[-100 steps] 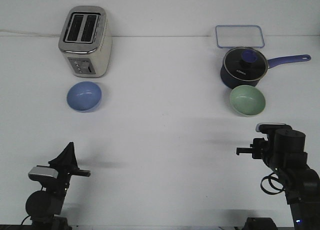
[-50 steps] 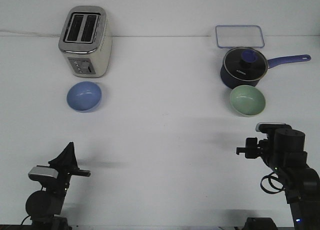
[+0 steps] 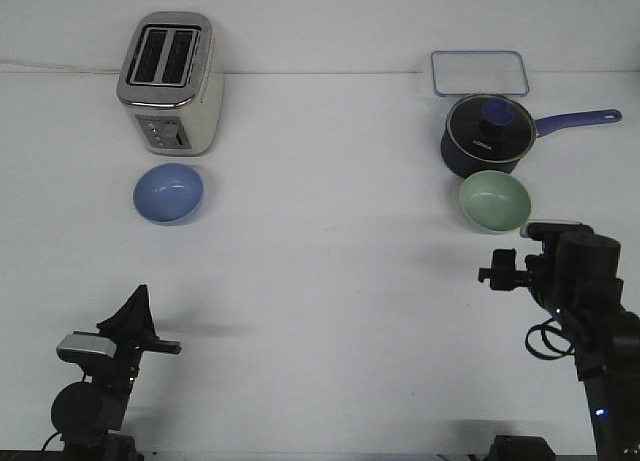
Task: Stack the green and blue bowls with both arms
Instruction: 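Raise the right gripper and move it toward the pale green bowl, then lower the right gripper onto the green bowl rim and grasp it, then carry the green bowl with the right gripper to the table center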
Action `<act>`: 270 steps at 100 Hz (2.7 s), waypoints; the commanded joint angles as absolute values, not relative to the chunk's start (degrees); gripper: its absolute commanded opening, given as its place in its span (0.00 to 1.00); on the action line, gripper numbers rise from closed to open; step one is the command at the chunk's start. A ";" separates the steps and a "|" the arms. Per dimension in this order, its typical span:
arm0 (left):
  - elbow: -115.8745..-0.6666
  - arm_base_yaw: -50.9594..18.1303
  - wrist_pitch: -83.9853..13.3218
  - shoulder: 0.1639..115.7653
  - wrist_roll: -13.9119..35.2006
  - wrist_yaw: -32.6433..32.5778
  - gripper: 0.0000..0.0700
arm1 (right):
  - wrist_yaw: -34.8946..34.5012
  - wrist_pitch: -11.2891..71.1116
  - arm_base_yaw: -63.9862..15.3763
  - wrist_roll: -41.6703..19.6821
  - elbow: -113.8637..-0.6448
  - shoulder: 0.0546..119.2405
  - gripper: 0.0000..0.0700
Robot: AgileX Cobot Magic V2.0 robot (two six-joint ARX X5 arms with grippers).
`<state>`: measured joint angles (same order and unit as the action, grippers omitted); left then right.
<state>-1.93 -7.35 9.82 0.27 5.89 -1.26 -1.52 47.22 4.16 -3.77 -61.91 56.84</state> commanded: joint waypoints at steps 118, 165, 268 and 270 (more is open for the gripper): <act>-0.80 -7.35 10.39 0.19 5.61 -1.08 0.02 | -7.81 36.80 16.10 4.54 -85.32 105.19 0.62; -0.80 -7.35 10.39 0.19 5.58 -1.10 0.01 | -9.19 37.50 16.10 4.51 -85.27 107.61 0.45; -0.80 -7.35 10.39 0.19 5.61 -1.08 0.02 | -19.77 48.64 8.78 -0.14 -85.30 93.12 0.00; -0.80 -7.35 10.39 0.19 5.58 -1.08 0.02 | -19.86 49.23 7.88 -0.14 -85.30 92.84 0.00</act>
